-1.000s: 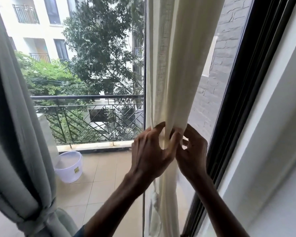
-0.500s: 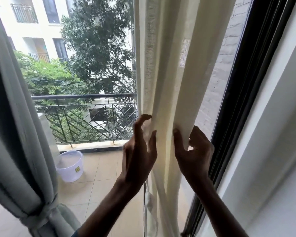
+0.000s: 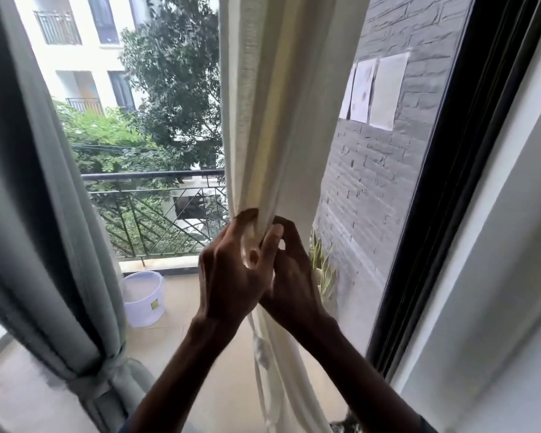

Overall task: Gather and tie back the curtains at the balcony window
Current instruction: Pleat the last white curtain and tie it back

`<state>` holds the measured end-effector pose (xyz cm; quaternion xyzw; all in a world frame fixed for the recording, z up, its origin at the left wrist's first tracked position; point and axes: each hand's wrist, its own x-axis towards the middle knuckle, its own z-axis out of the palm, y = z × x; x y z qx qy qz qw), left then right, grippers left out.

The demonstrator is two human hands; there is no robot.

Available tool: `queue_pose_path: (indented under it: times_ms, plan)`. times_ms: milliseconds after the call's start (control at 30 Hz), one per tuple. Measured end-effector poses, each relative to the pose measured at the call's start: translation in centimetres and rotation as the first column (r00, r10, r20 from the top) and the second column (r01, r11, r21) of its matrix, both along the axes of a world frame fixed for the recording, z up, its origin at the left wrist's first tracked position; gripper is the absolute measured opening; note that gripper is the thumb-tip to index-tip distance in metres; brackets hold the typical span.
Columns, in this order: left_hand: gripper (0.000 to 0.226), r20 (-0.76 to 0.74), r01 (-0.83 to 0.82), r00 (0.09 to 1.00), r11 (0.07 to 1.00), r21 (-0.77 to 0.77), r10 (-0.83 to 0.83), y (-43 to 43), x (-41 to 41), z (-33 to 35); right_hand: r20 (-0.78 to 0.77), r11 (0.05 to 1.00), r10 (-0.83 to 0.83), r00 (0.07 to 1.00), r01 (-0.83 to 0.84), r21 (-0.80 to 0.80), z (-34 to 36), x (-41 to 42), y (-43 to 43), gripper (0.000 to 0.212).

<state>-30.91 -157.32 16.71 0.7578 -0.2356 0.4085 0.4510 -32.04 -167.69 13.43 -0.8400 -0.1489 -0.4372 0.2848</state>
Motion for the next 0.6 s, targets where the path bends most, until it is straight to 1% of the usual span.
queue_pose_path:
  times_ms: [67, 133, 200, 300, 333, 400, 533, 567, 600]
  plan:
    - [0.028, -0.016, -0.047, 0.999, 0.999, -0.015, 0.047, 1.0, 0.3, 0.4, -0.032, 0.998, 0.057, 0.998, -0.057, 0.013, 0.1, 0.4, 0.8, 0.023]
    - [0.019, -0.014, -0.096, 0.995, 0.995, -0.031, 0.095, 1.9, 0.6, 0.9, -0.060, 0.995, 0.097, 0.993, -0.096, 0.024, 0.1, 0.3, 1.5, 0.037]
    - [0.013, -0.017, -0.112, 0.994, 0.993, -0.031, 0.112, 2.6, 1.0, 1.0, -0.048, 0.992, 0.128, 0.991, -0.127, 0.017, 0.1, 0.1, 1.9, 0.048]
    - [0.009, -0.002, -0.140, 0.990, 0.990, 0.005, 0.140, 2.8, 1.5, 0.6, -0.029, 0.985, 0.172, 0.985, -0.171, 0.035, 0.0, -0.1, 1.7, 0.052]
    - [0.010, 0.003, -0.145, 0.989, 0.989, 0.016, 0.145, 2.7, 1.6, 0.4, -0.016, 0.983, 0.178, 0.984, -0.177, 0.052, 0.0, -0.1, 1.4, 0.050]
    - [0.015, 0.023, -0.144, 0.989, 0.989, 0.038, 0.143, 2.5, 1.7, 0.0, 0.036, 0.981, 0.150, 0.988, -0.154, 0.118, -0.1, -0.2, 0.9, 0.038]
    - [0.027, 0.052, -0.096, 0.994, 0.993, 0.068, 0.093, 2.1, 1.9, -1.1, 0.109, 0.956, -0.022, 0.994, -0.011, 0.294, -0.1, -0.5, -0.2, 0.005]
    - [0.029, 0.052, -0.086, 0.995, 0.994, 0.070, 0.082, 2.1, 2.0, -1.4, 0.113, 0.941, -0.043, 0.993, 0.002, 0.338, -0.2, -0.6, -0.5, 0.003]
    - [0.030, 0.052, -0.081, 0.996, 0.994, 0.071, 0.078, 2.0, 2.1, -1.7, 0.106, 0.923, -0.051, 0.993, 0.006, 0.385, -0.4, -0.6, -0.7, 0.006]
